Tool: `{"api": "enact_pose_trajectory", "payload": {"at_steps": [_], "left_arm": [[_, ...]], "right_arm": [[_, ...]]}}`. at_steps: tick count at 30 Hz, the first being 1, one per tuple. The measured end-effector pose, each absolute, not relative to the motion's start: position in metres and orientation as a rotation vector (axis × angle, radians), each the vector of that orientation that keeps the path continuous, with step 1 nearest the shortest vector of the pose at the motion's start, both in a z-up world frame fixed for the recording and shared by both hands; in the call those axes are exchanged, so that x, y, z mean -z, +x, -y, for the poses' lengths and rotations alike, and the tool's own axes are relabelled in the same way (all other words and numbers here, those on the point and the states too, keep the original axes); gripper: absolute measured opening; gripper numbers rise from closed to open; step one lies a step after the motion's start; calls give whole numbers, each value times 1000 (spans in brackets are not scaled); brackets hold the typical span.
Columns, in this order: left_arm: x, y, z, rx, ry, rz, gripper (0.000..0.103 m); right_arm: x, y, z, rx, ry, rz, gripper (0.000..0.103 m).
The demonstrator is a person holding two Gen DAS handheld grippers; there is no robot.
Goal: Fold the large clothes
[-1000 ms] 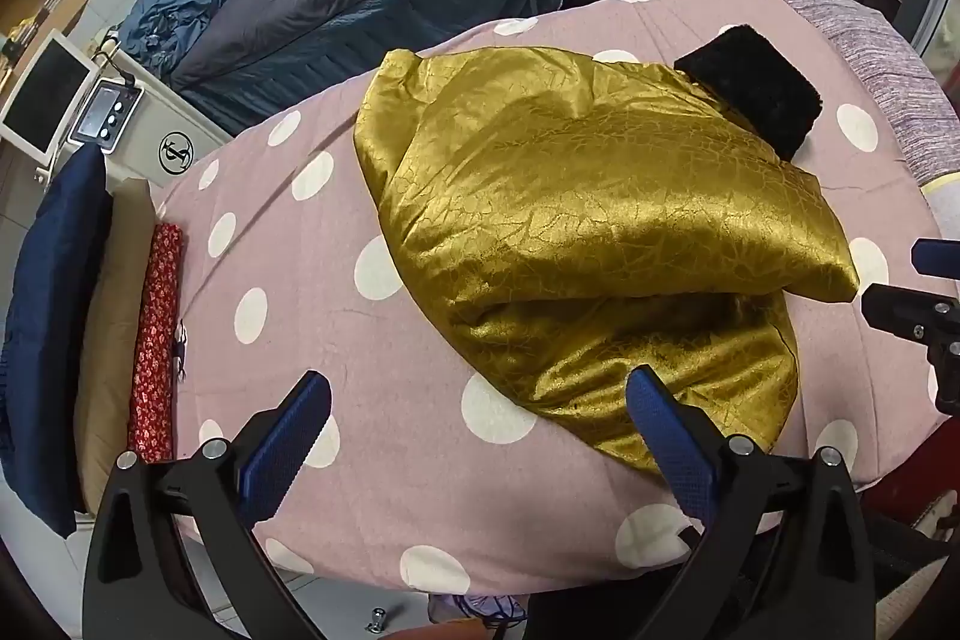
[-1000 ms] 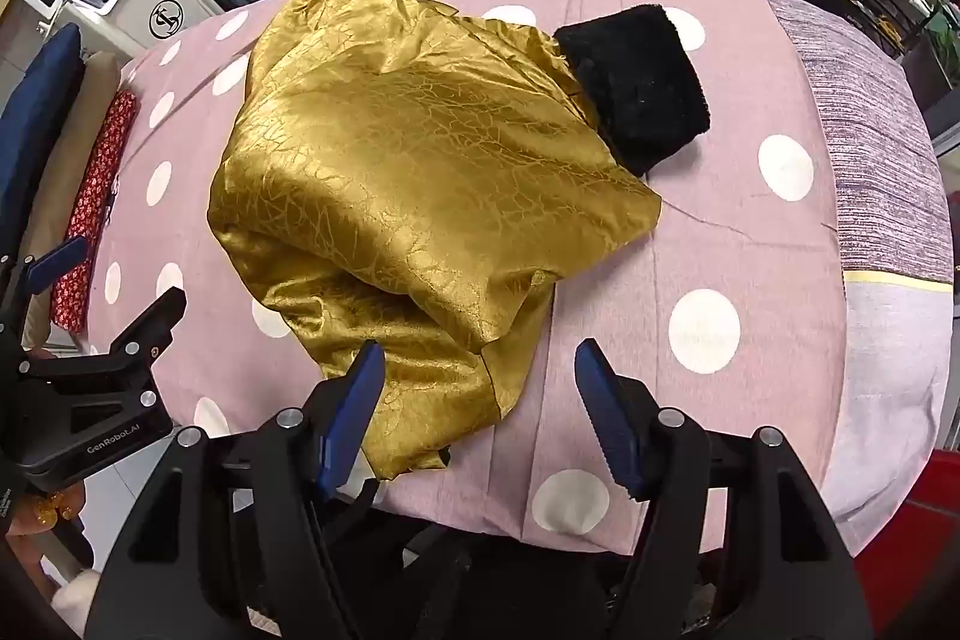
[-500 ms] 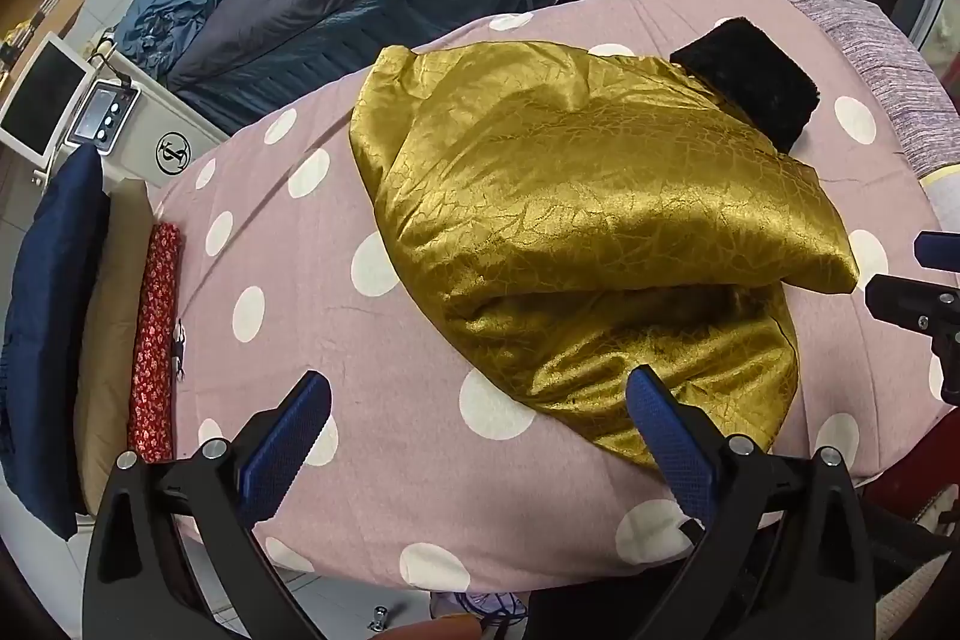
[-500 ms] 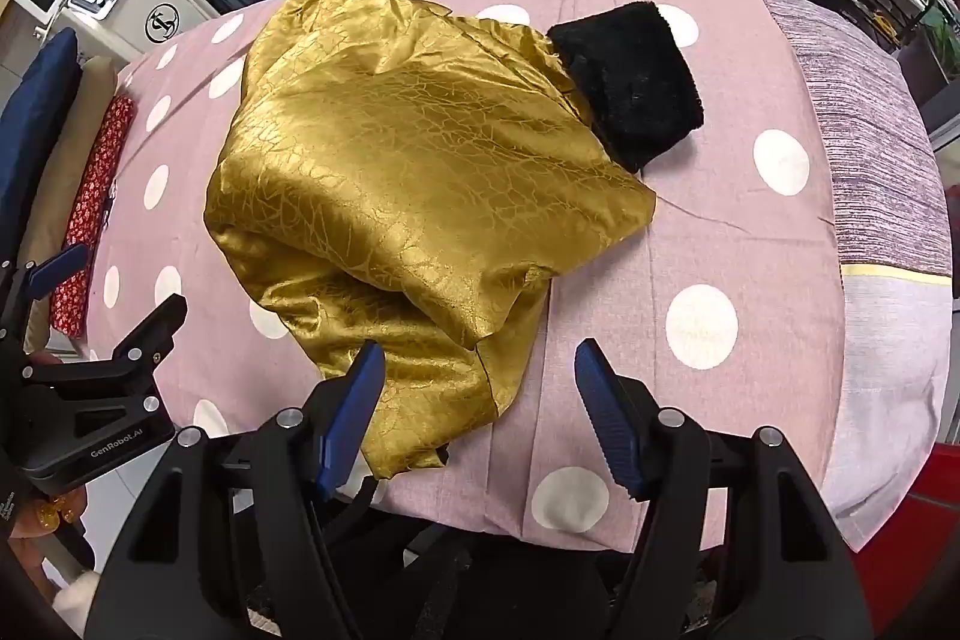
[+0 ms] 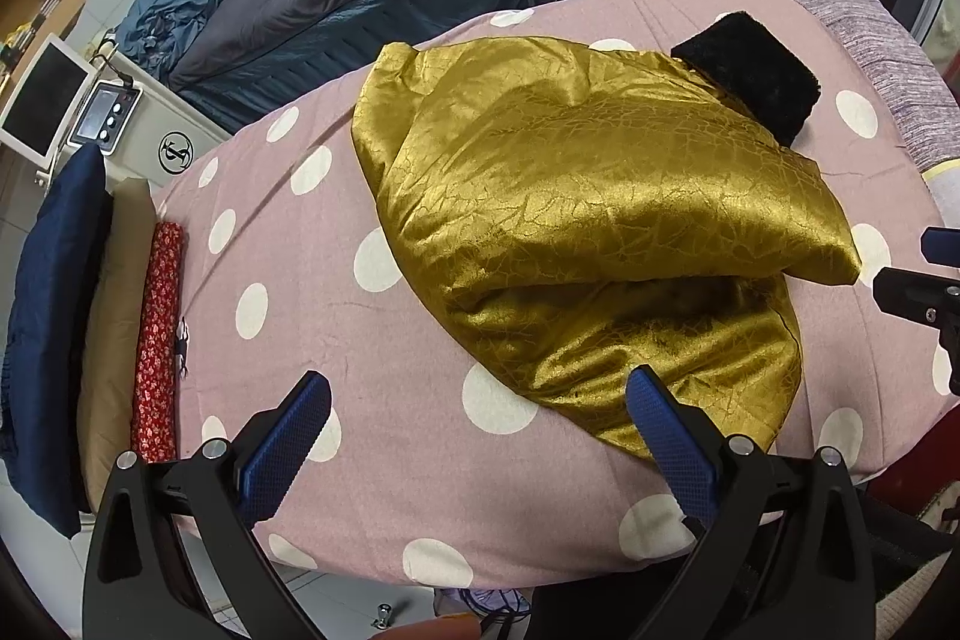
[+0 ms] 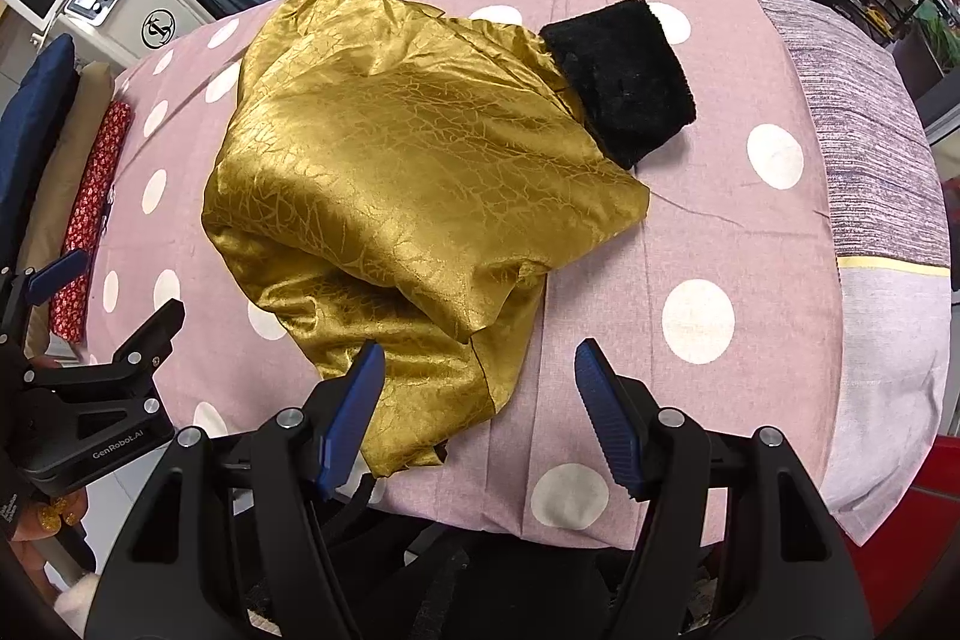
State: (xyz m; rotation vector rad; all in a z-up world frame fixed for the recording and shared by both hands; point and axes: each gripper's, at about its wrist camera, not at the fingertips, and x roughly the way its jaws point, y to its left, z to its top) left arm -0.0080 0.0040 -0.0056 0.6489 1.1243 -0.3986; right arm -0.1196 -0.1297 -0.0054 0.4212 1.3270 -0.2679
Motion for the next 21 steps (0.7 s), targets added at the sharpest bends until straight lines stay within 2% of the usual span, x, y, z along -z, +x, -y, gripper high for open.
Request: {"api": "enact_pose_trajectory", "payload": {"at_steps": [21], "left_arm": [[11, -8, -7, 395, 649, -1139, 97]], "right_arm": [[8, -119, 128, 267, 416, -1337, 66]]}}
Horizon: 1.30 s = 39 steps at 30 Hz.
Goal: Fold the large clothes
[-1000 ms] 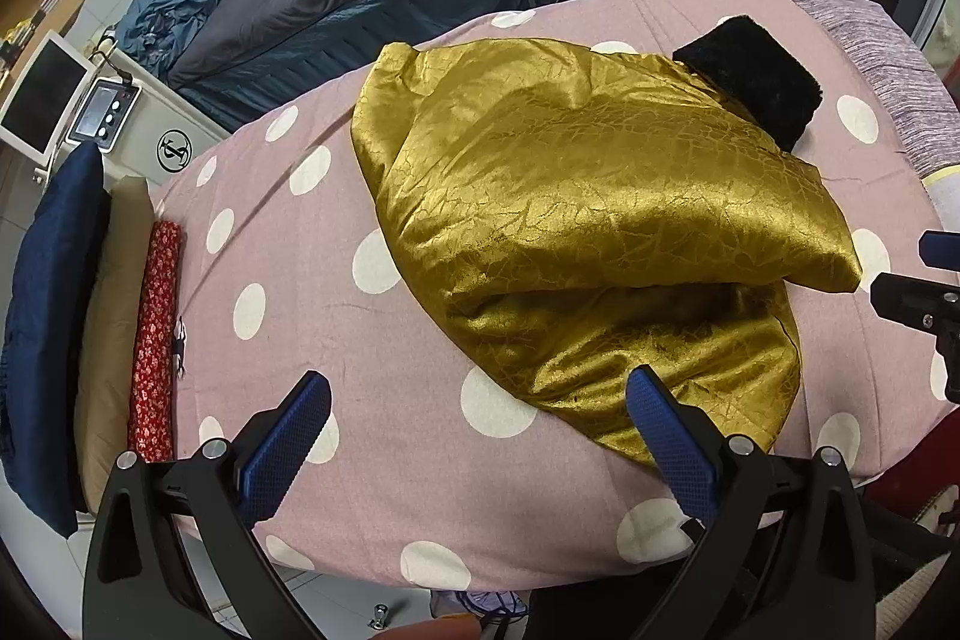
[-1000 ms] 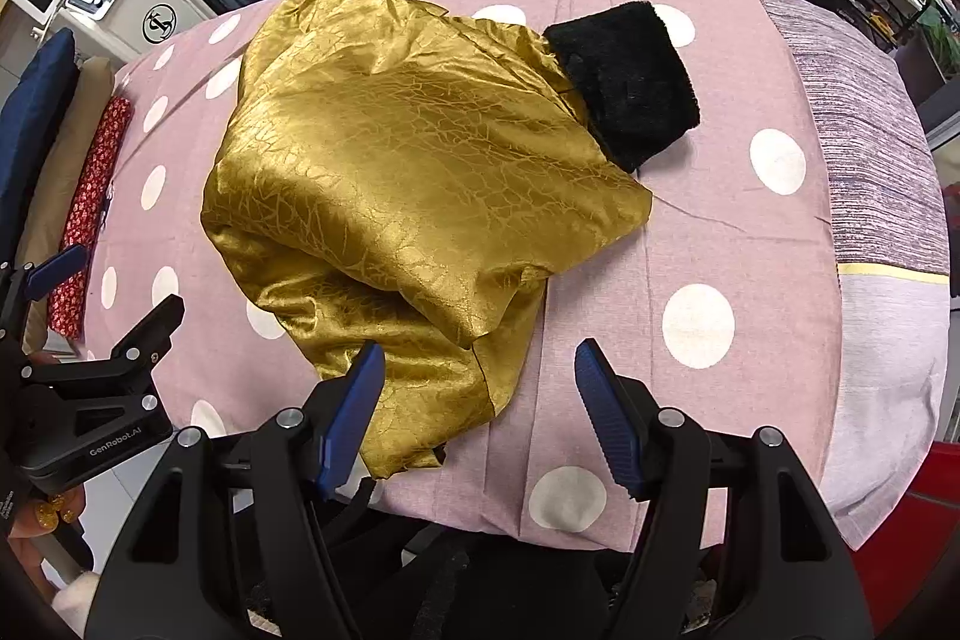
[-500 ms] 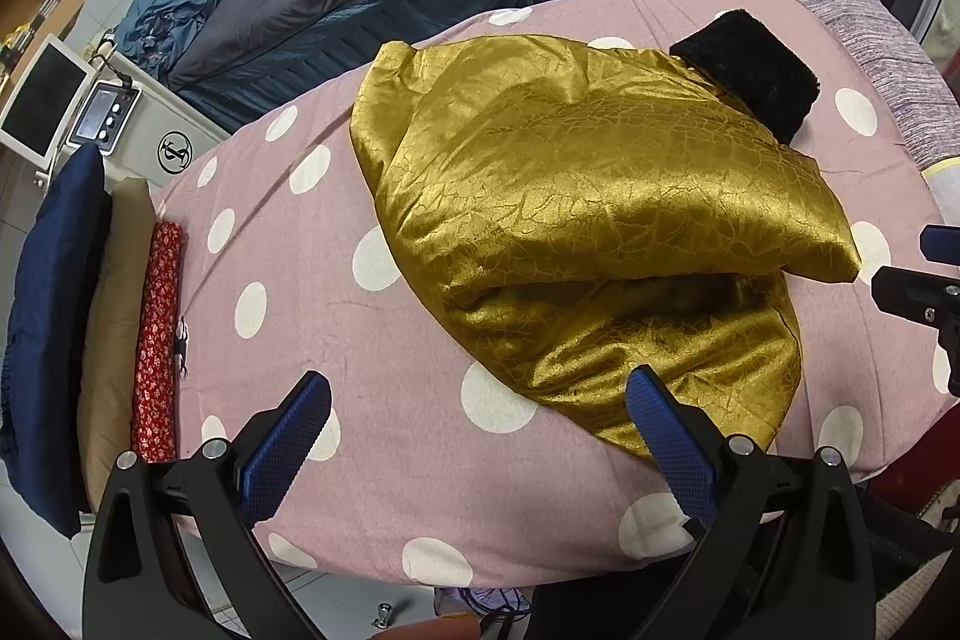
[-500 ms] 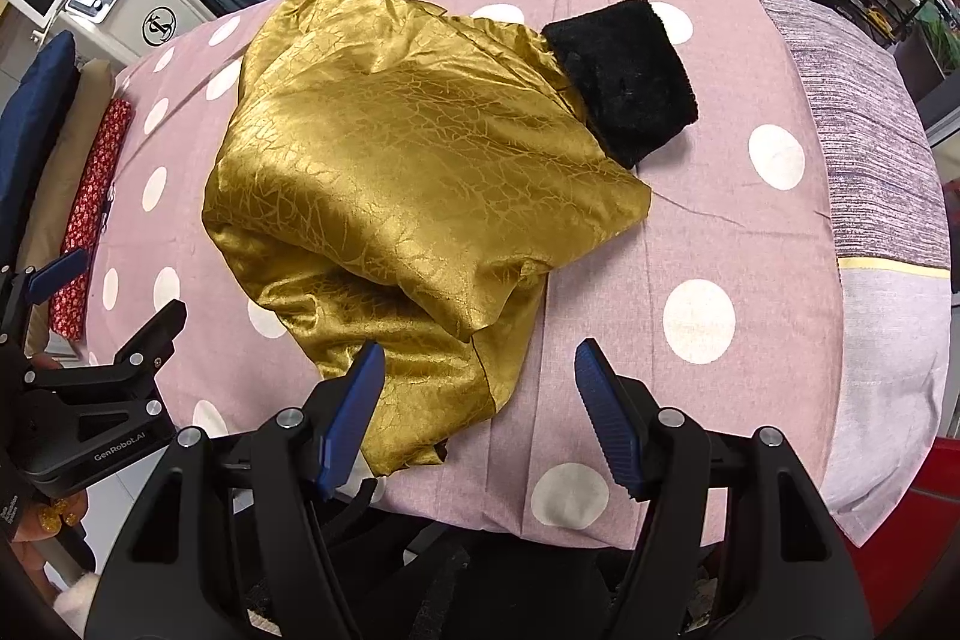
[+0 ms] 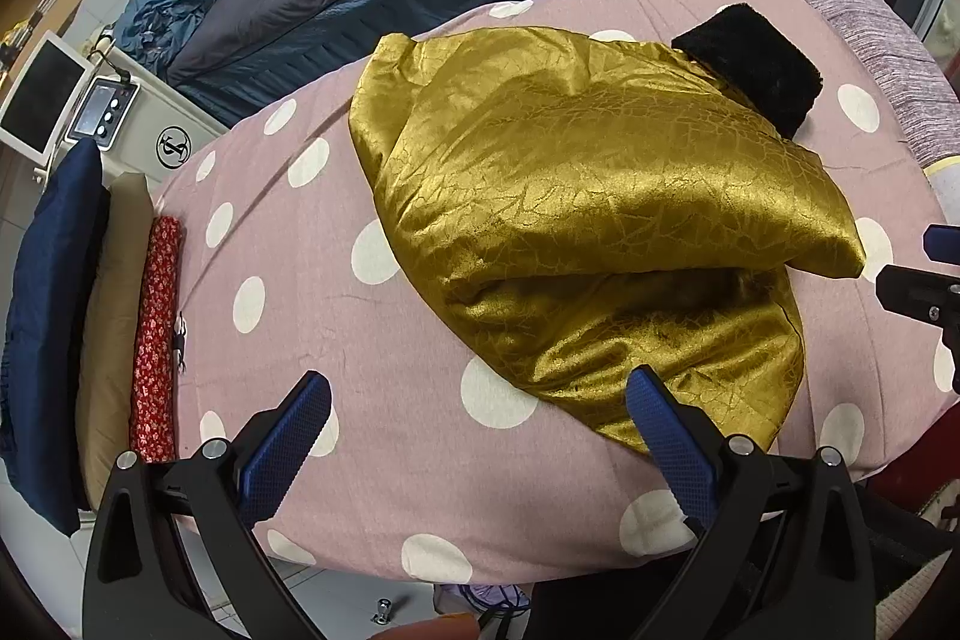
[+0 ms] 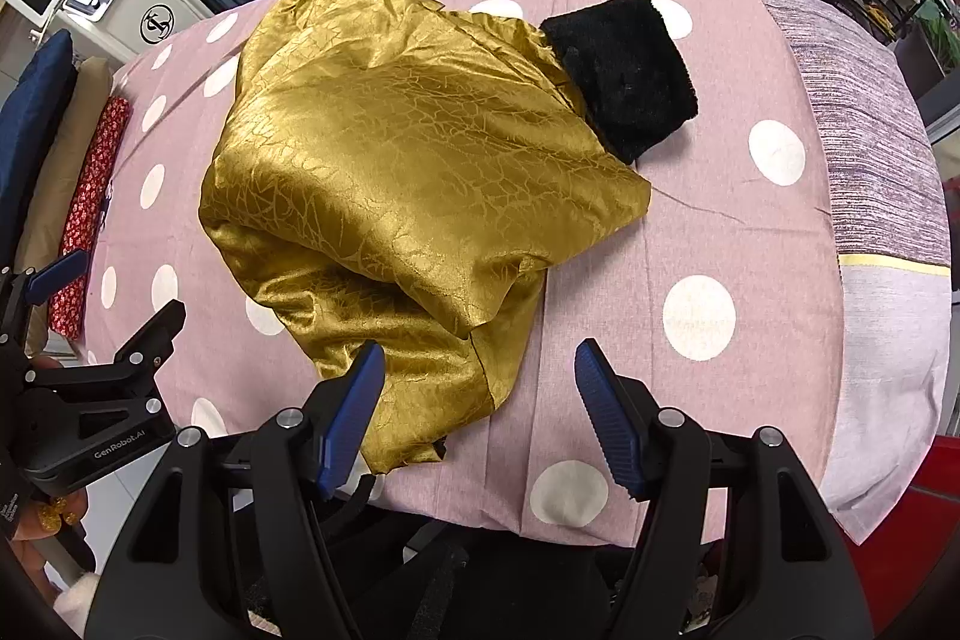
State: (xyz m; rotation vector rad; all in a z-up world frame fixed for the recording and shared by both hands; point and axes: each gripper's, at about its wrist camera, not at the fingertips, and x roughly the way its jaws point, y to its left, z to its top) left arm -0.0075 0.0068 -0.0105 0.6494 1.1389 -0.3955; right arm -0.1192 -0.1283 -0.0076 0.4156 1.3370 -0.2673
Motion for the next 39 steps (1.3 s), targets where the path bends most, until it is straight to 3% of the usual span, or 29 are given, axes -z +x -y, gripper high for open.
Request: {"api": "enact_pose_trajectory", "payload": {"at_steps": [39], "left_arm": [[15, -6, -6, 386, 658, -1155, 97]], "right_arm": [[10, -119, 130, 280, 414, -1351, 66]]}}
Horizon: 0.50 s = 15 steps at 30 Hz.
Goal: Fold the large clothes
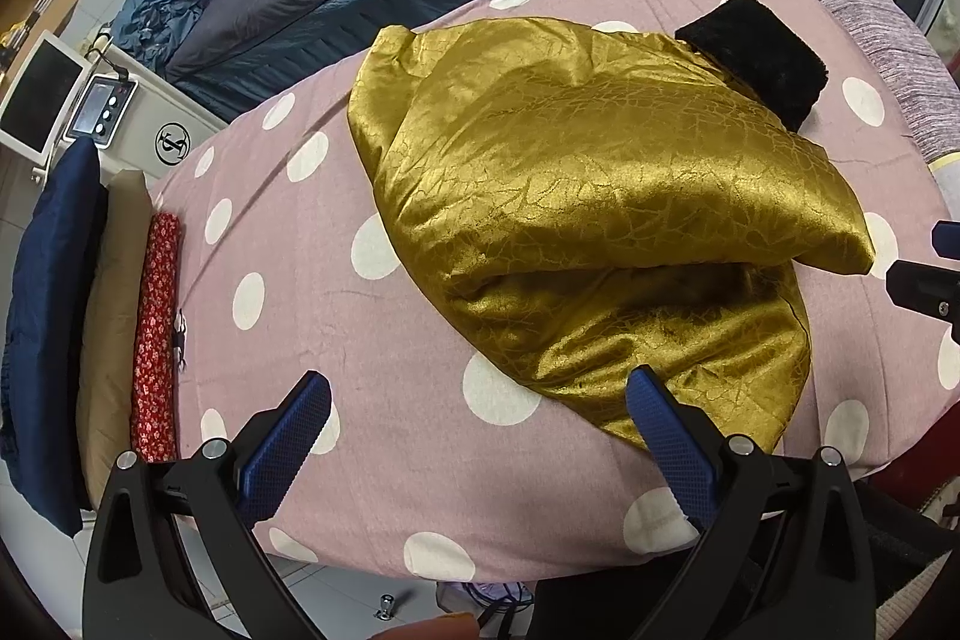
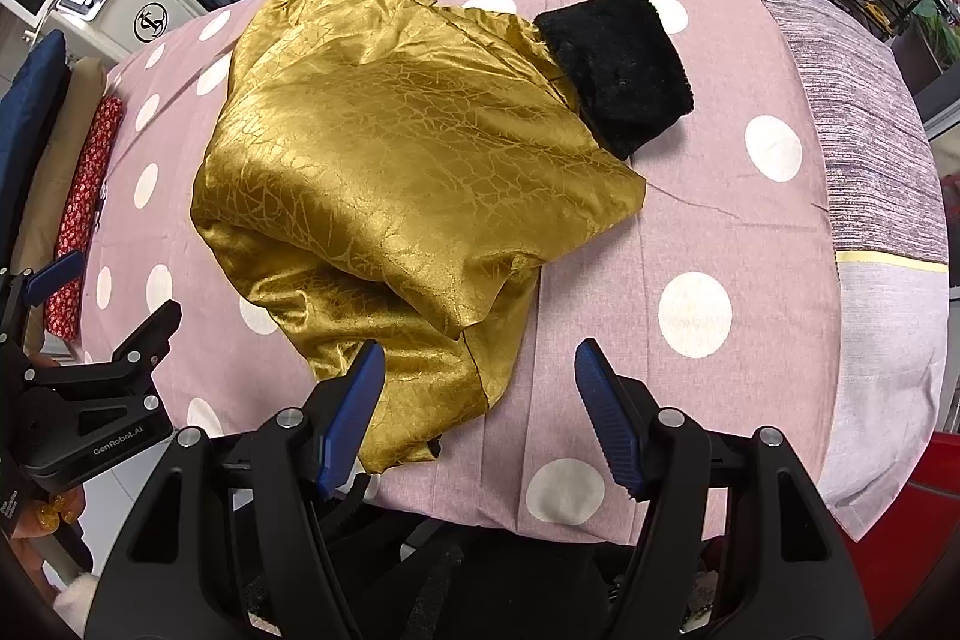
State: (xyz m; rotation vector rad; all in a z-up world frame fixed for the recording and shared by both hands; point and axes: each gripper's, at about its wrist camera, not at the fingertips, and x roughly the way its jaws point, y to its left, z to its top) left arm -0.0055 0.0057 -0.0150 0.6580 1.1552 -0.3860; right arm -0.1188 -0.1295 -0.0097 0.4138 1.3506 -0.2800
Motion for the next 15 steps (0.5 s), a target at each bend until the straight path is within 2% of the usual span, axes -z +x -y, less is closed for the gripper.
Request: {"api": "enact_pose_trajectory", "payload": {"at_steps": [15], "left_arm": [[20, -7, -9, 377, 657, -1165, 97]], "right_arm": [[10, -120, 129, 284, 416, -1353, 66]]}}
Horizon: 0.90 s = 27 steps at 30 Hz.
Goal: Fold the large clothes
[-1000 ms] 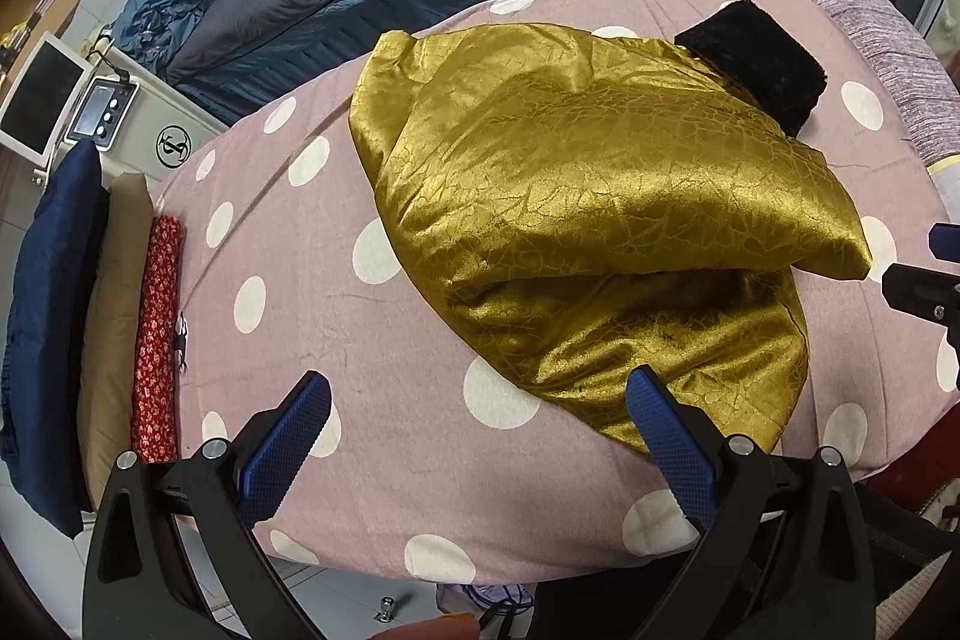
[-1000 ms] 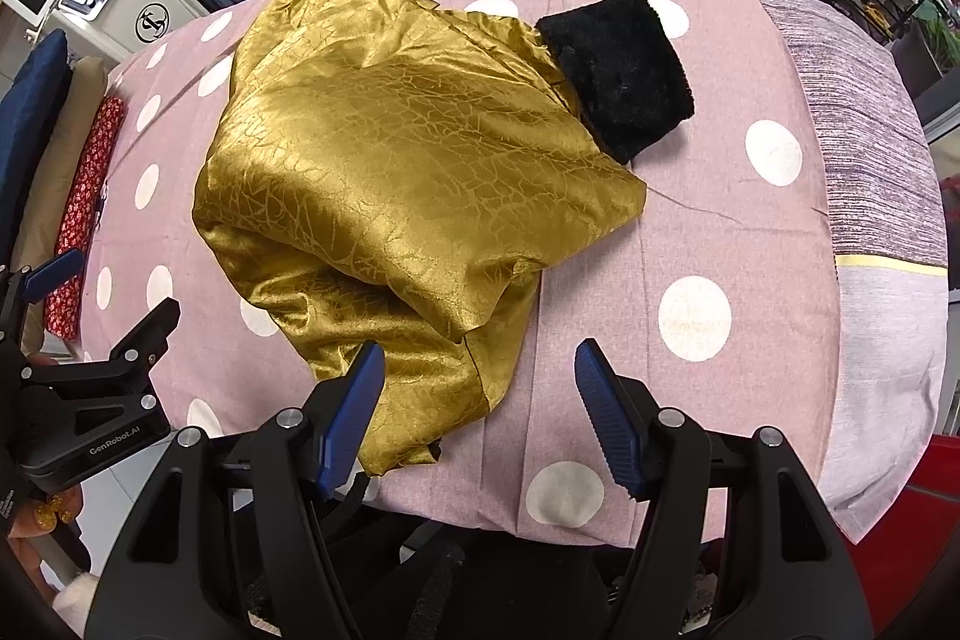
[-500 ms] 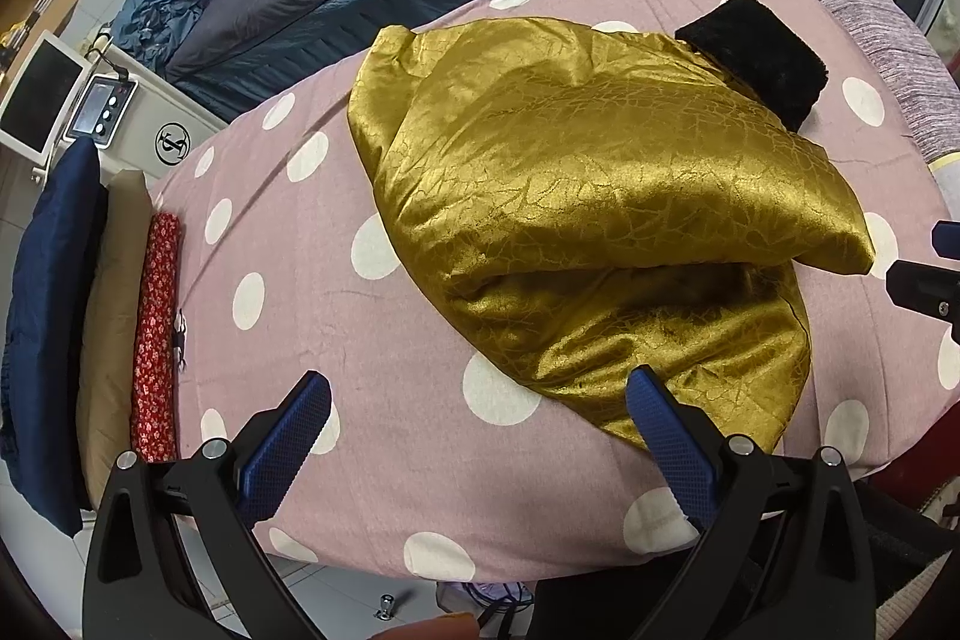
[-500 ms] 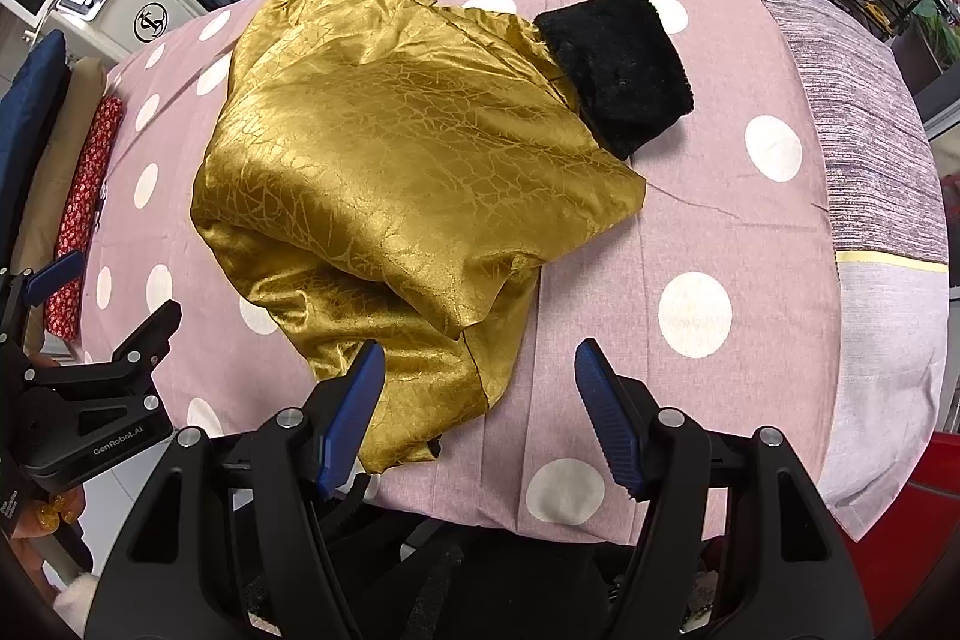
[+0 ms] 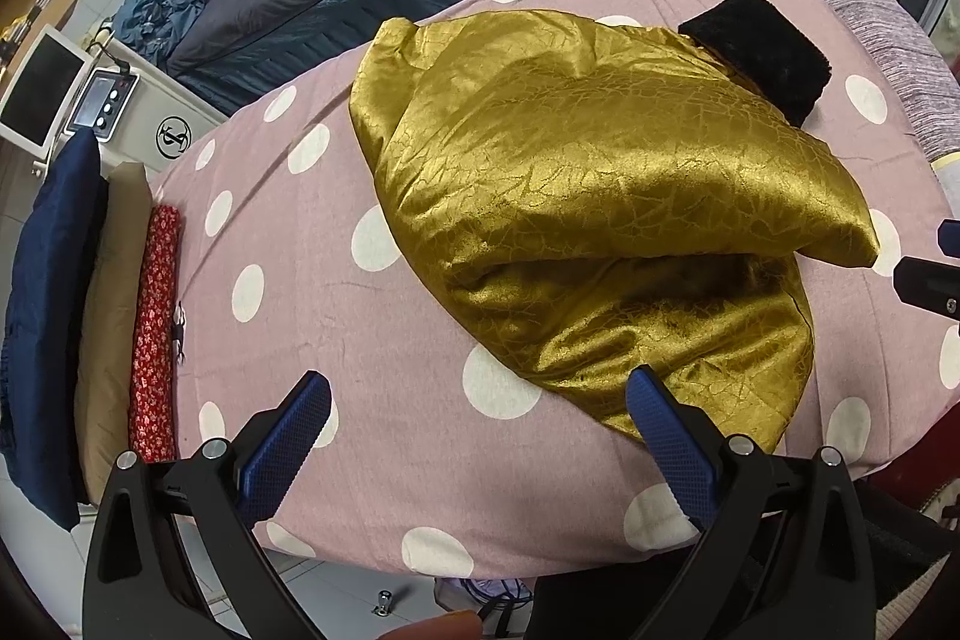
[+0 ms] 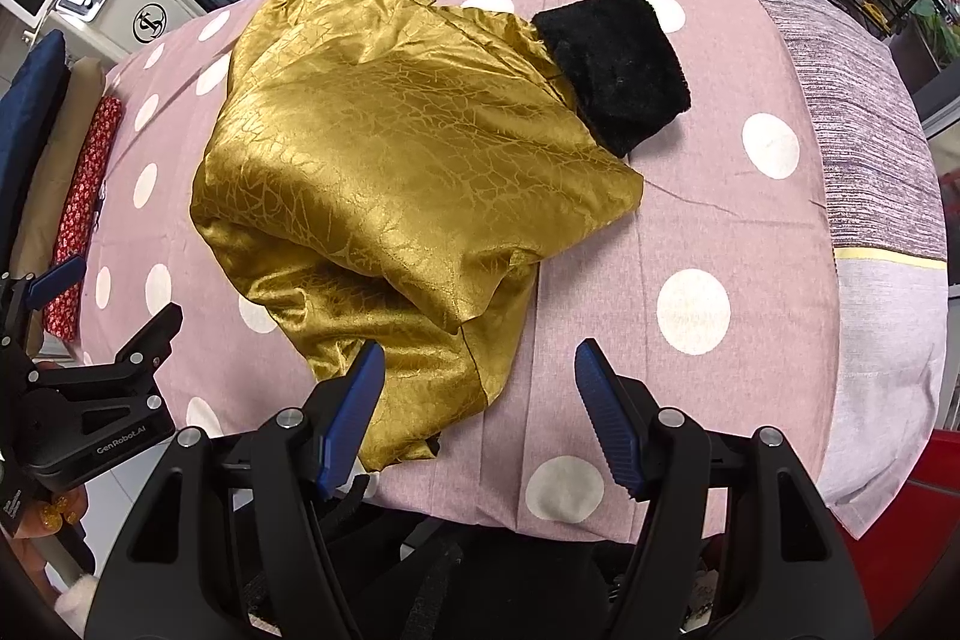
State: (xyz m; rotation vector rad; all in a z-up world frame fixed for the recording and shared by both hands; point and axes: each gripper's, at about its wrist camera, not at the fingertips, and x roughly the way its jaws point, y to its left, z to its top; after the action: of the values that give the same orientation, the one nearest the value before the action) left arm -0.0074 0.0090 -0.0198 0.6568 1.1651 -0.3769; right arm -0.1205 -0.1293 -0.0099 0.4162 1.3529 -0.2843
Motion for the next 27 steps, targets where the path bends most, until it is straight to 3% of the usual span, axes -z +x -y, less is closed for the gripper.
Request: {"api": "enact_pose_trajectory", "payload": {"at_steps": [27], "left_arm": [[39, -11, -16, 366, 637, -1264, 97]], "right_arm": [[17, -121, 126, 255, 407, -1386, 66]]}}
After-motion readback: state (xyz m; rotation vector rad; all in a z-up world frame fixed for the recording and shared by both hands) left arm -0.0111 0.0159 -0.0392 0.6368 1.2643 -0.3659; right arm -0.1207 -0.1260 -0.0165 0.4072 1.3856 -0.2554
